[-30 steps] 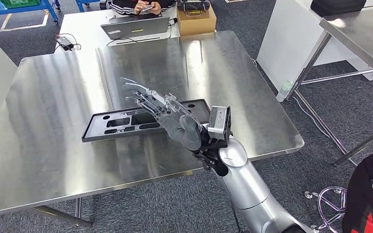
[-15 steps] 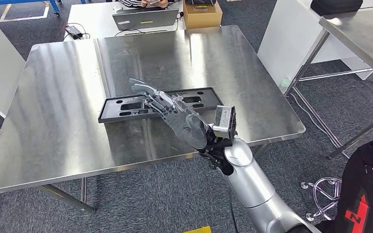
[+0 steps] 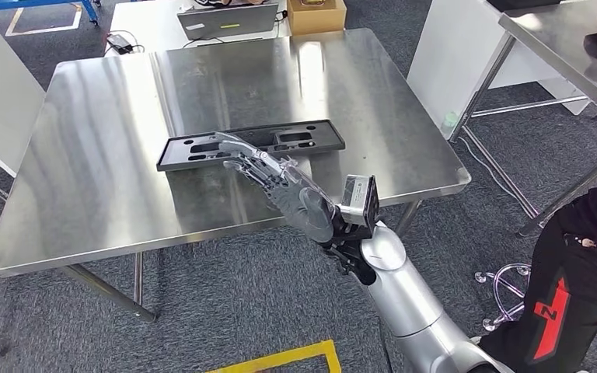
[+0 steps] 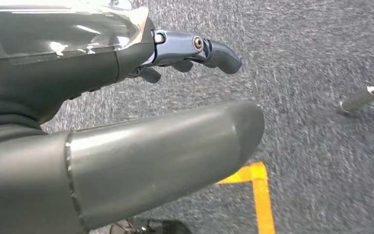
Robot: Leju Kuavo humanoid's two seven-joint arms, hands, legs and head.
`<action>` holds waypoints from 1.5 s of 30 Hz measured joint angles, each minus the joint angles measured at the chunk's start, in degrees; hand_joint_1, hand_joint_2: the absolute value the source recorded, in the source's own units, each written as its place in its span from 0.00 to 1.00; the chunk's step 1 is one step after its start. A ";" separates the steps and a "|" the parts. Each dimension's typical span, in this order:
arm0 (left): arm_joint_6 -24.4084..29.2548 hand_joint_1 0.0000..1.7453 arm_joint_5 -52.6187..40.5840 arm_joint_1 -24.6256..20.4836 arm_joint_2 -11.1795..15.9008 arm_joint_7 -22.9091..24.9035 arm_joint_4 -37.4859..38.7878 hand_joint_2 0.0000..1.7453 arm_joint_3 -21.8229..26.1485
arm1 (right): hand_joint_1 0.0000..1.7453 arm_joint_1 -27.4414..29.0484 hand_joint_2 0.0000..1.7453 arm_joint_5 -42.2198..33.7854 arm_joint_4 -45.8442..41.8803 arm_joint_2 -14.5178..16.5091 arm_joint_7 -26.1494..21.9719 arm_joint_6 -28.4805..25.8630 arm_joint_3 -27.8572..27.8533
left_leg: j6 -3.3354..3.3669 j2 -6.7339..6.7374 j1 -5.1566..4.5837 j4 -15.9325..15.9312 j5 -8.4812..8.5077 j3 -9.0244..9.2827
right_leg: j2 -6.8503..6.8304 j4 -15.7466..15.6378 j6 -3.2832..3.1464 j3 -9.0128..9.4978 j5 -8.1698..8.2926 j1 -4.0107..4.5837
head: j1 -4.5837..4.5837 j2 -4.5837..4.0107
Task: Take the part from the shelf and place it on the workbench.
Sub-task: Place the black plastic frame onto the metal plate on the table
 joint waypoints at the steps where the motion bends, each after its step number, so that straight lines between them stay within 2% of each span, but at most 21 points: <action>1: -0.13 0.00 -0.19 -0.11 0.06 0.00 -0.02 0.00 -0.12 | 0.00 0.03 0.00 0.21 -0.09 -0.08 0.01 -0.26 -0.02 | -0.17 -0.18 0.07 -3.47 0.09 2.42 | 0.01 0.69 0.42 -0.83 0.27 -0.08 | -0.02 0.00; 3: -0.37 0.00 -0.46 -0.32 0.11 0.01 -0.04 0.00 -0.37 | 0.00 0.10 0.00 0.59 -0.30 -0.20 0.03 -0.63 -0.04 | 0.31 -0.44 -0.20 -7.31 -1.10 4.53 | 0.03 1.49 1.36 -1.75 0.91 0.20 | 0.05 0.00; 6: -0.52 0.00 -0.61 -0.45 0.19 0.03 -0.04 0.00 -0.69 | 0.00 0.33 0.00 0.75 -0.43 -0.51 0.01 -0.94 -0.08 | 2.90 -0.24 -0.89 -7.70 -0.08 3.46 | 0.07 1.53 2.83 -2.43 1.57 0.38 | 0.18 0.00; 8: -0.61 0.00 -0.62 -0.60 0.23 0.04 -0.05 0.00 -0.91 | 0.00 0.54 0.00 0.80 -0.49 -0.84 -0.01 -1.14 -0.14 | 4.46 0.08 -1.03 -8.03 1.53 2.01 | 0.15 5.03 2.42 -4.14 -1.98 0.29 | 0.31 0.00; 10: -0.67 0.00 -0.61 -0.72 0.32 0.06 -0.07 0.00 -1.05 | 0.00 0.82 0.00 0.83 -0.55 -1.10 -0.05 -1.22 -0.18 | 5.03 0.21 -1.29 -7.99 3.09 0.17 | 0.20 12.61 1.77 -6.31 -7.44 0.32 | 0.45 0.00; 11: -0.67 0.00 -0.61 -0.72 0.33 0.07 -0.07 0.00 -1.08 | 0.00 1.01 0.00 0.82 -0.58 -1.20 -0.07 -1.23 -0.20 | 5.07 0.26 -1.45 -7.96 3.85 -0.82 | 0.22 16.29 1.89 -6.87 -9.00 0.40 | 0.44 0.00; 13: -0.68 0.00 -0.61 -0.74 0.30 0.07 -0.07 0.00 -1.13 | 0.00 1.37 0.00 0.83 -0.58 -1.38 -0.07 -1.23 -0.20 | 5.11 0.35 -1.78 -7.91 5.38 -2.79 | 0.25 19.04 2.67 -5.49 -8.73 0.73 | 0.44 0.00; 15: -0.68 0.00 -0.61 -0.80 0.28 0.07 -0.07 0.00 -1.15 | 0.00 1.51 0.00 0.84 -0.68 -1.50 -0.07 -1.24 -0.20 | 5.02 0.33 -2.08 -7.87 6.86 -4.42 | 0.29 13.65 2.75 0.09 -6.98 1.16 | 0.42 0.00; 17: -0.68 0.00 -0.61 -0.86 0.26 0.07 -0.07 0.00 -1.16 | 0.00 1.45 0.00 0.84 -1.04 -1.50 -0.09 -1.28 -0.19 | 4.63 0.24 -2.32 -7.93 8.16 -5.30 | 0.28 4.68 1.57 6.65 -7.90 1.74 | 0.34 0.00; 19: -0.68 0.00 -0.61 -0.89 0.24 0.07 -0.06 0.00 -1.16 | 0.00 1.35 0.00 0.82 -1.33 -1.51 -0.15 -1.38 -0.19 | 3.98 0.24 -2.31 -8.36 9.45 -5.46 | 0.29 0.10 0.52 9.01 -8.95 2.22 | 0.30 0.00; 22: -0.58 0.00 -0.61 -0.75 0.28 0.08 -0.03 0.00 -1.16 | 0.00 1.45 0.00 0.84 -1.35 -1.61 -0.17 -1.56 -0.16 | 2.90 0.11 -1.99 -8.07 8.56 -6.16 | 0.16 -0.48 -0.66 7.89 -7.00 1.43 | 0.27 0.00; 26: -0.50 0.00 -0.64 -0.63 0.28 0.13 0.01 0.00 -1.16 | 0.00 1.63 0.00 0.86 -1.34 -1.61 -0.22 -1.70 -0.10 | 1.71 -0.05 -1.51 3.69 -1.92 -9.00 | -0.04 -0.49 -1.67 5.16 -4.04 1.04 | 0.13 0.00; 28: -0.50 0.00 -0.67 -0.62 0.34 0.13 0.02 0.00 -1.16 | 0.00 1.92 0.00 0.86 -1.34 -1.63 -0.24 -1.78 -0.09 | 1.10 -0.03 -1.08 7.90 -1.95 -8.73 | -0.13 -0.25 -1.29 3.36 -2.81 0.91 | 0.13 0.00; 30: -0.49 0.00 -0.73 -0.66 0.41 0.13 0.02 0.00 -1.16 | 0.00 2.14 0.00 0.87 -1.35 -1.66 -0.27 -1.97 -0.09 | 0.45 0.02 -0.39 4.80 0.88 -4.68 | -0.18 0.44 -0.58 1.45 -1.82 0.60 | 0.12 0.00; 32: -0.48 0.00 -0.86 -0.83 0.36 0.13 0.02 0.00 -1.17 | 0.00 2.18 0.00 0.89 -1.47 -1.64 -0.30 -2.18 -0.09 | -0.08 -0.08 0.00 -2.65 0.83 0.92 | -0.19 1.52 0.17 -0.17 -1.23 0.54 | 0.07 0.00; 34: -0.48 0.00 -1.05 -0.94 0.33 0.16 0.03 0.00 -1.18 | 0.00 2.25 0.00 0.98 -1.62 -1.61 -0.31 -2.33 -0.09 | 0.25 -0.32 -0.18 -6.48 -0.67 3.27 | -0.26 2.13 1.01 -0.93 -0.66 0.86 | 0.15 0.00; 37: -0.46 0.00 -1.17 -0.93 0.35 0.21 0.05 0.00 -1.18 | 0.00 2.69 0.00 1.72 -1.69 -1.72 -0.23 -2.99 -0.08 | 2.33 -0.26 -0.71 -7.03 0.38 2.47 | -0.24 2.46 2.51 -1.73 -0.24 1.08 | 0.30 0.00; 40: -0.37 0.00 -0.97 -1.03 0.42 0.20 0.07 0.00 -1.17 | 0.00 3.54 0.00 2.91 -1.67 -2.05 -0.40 -4.27 -0.16 | 4.52 0.07 -0.95 -7.40 2.35 0.45 | -0.02 9.51 2.03 -4.79 -5.92 0.83 | 0.37 0.00; 42: -0.32 0.00 -0.68 -0.95 0.50 0.13 0.07 0.00 -1.16 | 0.00 4.26 0.00 3.58 -1.58 -2.35 -0.72 -5.37 -0.35 | 4.88 0.19 -1.10 -7.37 3.62 -1.22 | 0.09 16.98 1.99 -6.62 -9.63 0.78 | 0.39 0.00; 43: -0.29 0.00 -0.53 -0.89 0.49 0.08 0.07 0.00 -1.15 | 0.00 4.75 0.00 4.02 -1.50 -2.50 -0.81 -6.16 -0.50 | 4.89 0.23 -1.16 -7.35 4.24 -2.05 | 0.13 18.89 2.37 -6.51 -10.06 0.78 | 0.39 0.00; 45: -0.03 0.00 -0.08 -0.77 0.45 -0.17 0.07 0.00 -1.10 | 0.00 5.98 0.00 5.53 -1.16 -2.75 -0.61 -9.17 -1.23 | 4.72 0.23 -1.25 -7.32 5.43 -3.53 | 0.16 16.30 3.31 -3.00 -8.48 0.81 | 0.39 0.00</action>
